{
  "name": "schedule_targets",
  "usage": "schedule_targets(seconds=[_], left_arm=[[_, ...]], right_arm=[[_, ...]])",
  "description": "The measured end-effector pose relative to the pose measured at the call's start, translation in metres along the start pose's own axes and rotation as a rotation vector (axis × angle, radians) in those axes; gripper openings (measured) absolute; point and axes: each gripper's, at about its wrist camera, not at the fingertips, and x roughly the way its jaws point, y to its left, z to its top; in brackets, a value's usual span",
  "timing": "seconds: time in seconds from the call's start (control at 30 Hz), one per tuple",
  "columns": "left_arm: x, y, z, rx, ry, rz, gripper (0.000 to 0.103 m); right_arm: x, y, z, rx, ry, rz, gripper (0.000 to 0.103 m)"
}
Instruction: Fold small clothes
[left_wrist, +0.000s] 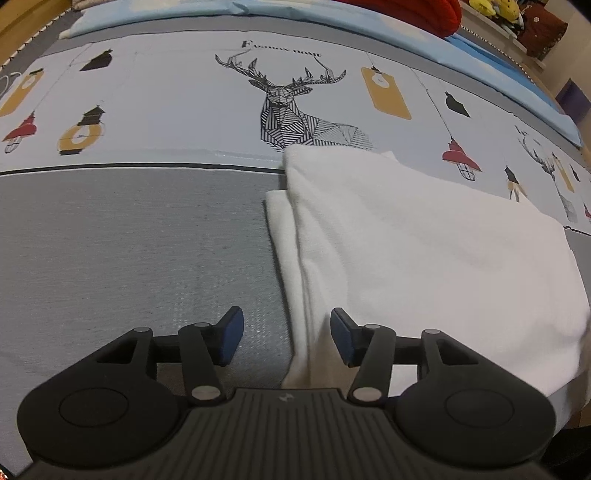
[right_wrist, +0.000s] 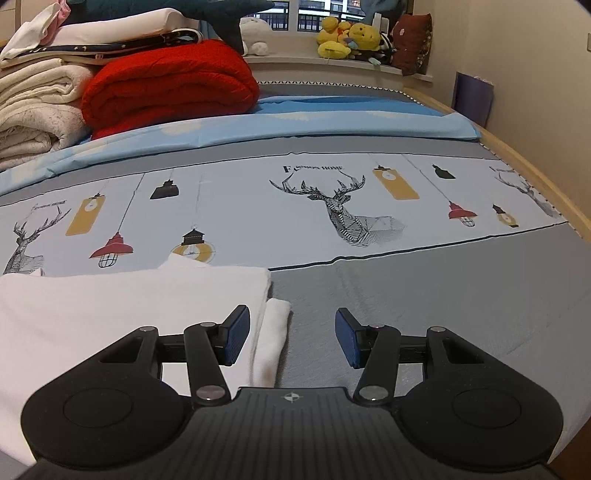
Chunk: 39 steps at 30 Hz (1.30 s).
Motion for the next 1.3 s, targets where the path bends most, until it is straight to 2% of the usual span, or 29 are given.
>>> schedule_targets(seconds=[0.2, 0.37, 0.47, 0.53, 0.6, 0.63, 0.67, 0.73, 0.83, 0.9, 0.93, 1.07, 1.1, 1.13, 1.2, 1.3], left_arm=[[0.011, -0.006, 0.004, -0.028, 0.038, -0.022, 0.059], [0.030, -0.004, 0.005, -0.071, 0.102, -0.022, 0.064], [0.035, -0.002, 0.009, -0.114, 0.086, -0.048, 0.066], [0.037, -0.005, 0.009, -0.103, 0.076, -0.048, 0.065], [0.038, -0.011, 0.009, -0.055, 0.059, -0.042, 0.055], [0.037, -0.015, 0.008, -0.026, 0.050, -0.072, 0.031], [0.037, -0.016, 0.008, -0.026, 0.049, -0.100, 0.022], [0.034, -0.016, 0.005, -0.002, 0.037, -0.097, 0.014], [0.021, -0.003, 0.006, -0.020, -0.002, -0.111, 0.010], [0.006, 0.003, 0.005, 0.019, -0.054, -0.028, 0.009], [0.000, 0.009, 0.004, 0.034, -0.074, 0.039, 0.009], [-0.014, 0.030, 0.000, 0.122, -0.082, 0.361, 0.008], [-0.017, 0.032, -0.001, 0.155, -0.086, 0.421, 0.008], [-0.021, 0.034, -0.001, 0.162, -0.097, 0.440, 0.008], [-0.034, 0.039, 0.000, 0.119, -0.125, 0.372, 0.008], [-0.058, 0.042, 0.002, -0.023, -0.162, 0.160, 0.008]], right_arm=[[0.001, -0.010, -0.001, 0.016, 0.003, -0.011, 0.053], [0.000, -0.013, -0.002, 0.031, 0.005, -0.021, 0.053], [0.000, -0.012, -0.003, 0.034, 0.007, -0.025, 0.053], [0.000, -0.010, -0.004, 0.031, 0.009, -0.028, 0.053], [0.000, -0.008, -0.004, 0.026, 0.011, -0.030, 0.053], [0.001, -0.007, -0.004, 0.024, 0.011, -0.032, 0.053], [0.001, -0.006, -0.004, 0.022, 0.012, -0.033, 0.053], [0.002, -0.004, -0.004, 0.025, 0.013, -0.036, 0.053], [0.004, 0.000, -0.002, 0.043, 0.015, -0.034, 0.053], [0.005, 0.005, 0.000, 0.060, 0.015, -0.028, 0.053], [0.006, 0.007, 0.001, 0.066, 0.015, -0.024, 0.053], [0.007, 0.025, 0.003, 0.059, 0.007, 0.002, 0.053], [0.007, 0.030, 0.004, 0.051, 0.005, 0.007, 0.053], [0.007, 0.034, 0.004, 0.042, 0.002, 0.013, 0.053], [0.005, 0.042, 0.005, 0.025, -0.007, 0.027, 0.053], [0.000, 0.048, 0.005, -0.005, -0.026, 0.045, 0.053]])
